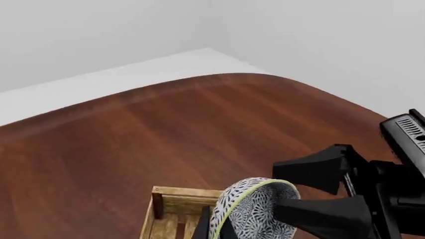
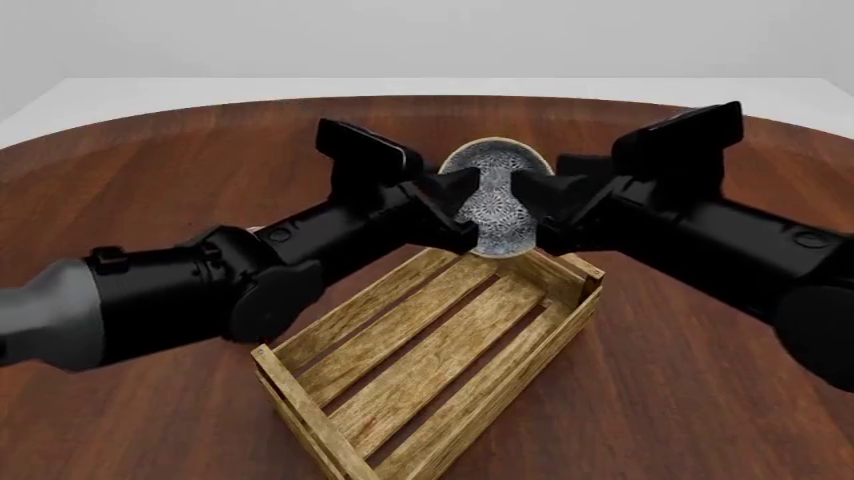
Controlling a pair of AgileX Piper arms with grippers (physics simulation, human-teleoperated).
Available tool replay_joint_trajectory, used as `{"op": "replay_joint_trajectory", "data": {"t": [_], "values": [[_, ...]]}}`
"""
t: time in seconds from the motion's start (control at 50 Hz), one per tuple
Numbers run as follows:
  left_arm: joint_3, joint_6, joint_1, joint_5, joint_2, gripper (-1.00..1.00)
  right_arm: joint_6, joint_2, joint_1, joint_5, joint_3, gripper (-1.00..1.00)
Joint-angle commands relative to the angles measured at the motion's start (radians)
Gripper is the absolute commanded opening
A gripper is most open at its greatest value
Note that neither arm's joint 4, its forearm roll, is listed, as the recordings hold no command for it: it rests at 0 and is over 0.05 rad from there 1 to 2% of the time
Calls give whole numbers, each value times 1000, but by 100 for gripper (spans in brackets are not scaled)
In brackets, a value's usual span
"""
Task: Stack the right bowl on the left bowl and place them in the tray.
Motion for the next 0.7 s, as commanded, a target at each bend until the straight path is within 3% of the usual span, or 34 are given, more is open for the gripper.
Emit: {"op": "replay_joint_trajectory", "data": {"t": [0.02, 0.4, 0.7], "values": [[-6, 66, 51, -1, 35, -100, 3, -24, 6, -2, -8, 100], [-76, 99, 150, -9, 110, -100, -2, -37, 5, 7, -10, 100], [-43, 118, 202, 0, 52, -100, -3, -40, 2, 7, -10, 100]]}}
